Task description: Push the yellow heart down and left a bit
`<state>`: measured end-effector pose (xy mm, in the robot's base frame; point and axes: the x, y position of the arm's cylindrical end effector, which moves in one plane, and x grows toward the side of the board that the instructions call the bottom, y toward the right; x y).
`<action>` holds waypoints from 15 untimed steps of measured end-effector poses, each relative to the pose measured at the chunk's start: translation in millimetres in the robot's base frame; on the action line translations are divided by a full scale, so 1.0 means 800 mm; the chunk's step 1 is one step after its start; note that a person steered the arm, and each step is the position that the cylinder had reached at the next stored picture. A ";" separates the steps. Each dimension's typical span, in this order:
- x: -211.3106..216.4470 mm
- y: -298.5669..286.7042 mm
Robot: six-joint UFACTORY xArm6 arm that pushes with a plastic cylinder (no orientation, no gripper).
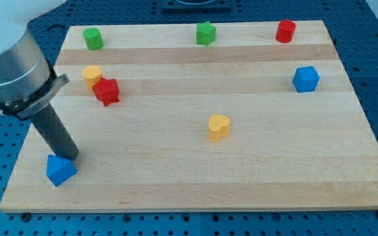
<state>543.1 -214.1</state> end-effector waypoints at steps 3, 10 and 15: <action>-0.011 0.020; -0.063 0.282; -0.034 0.366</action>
<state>516.0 79.1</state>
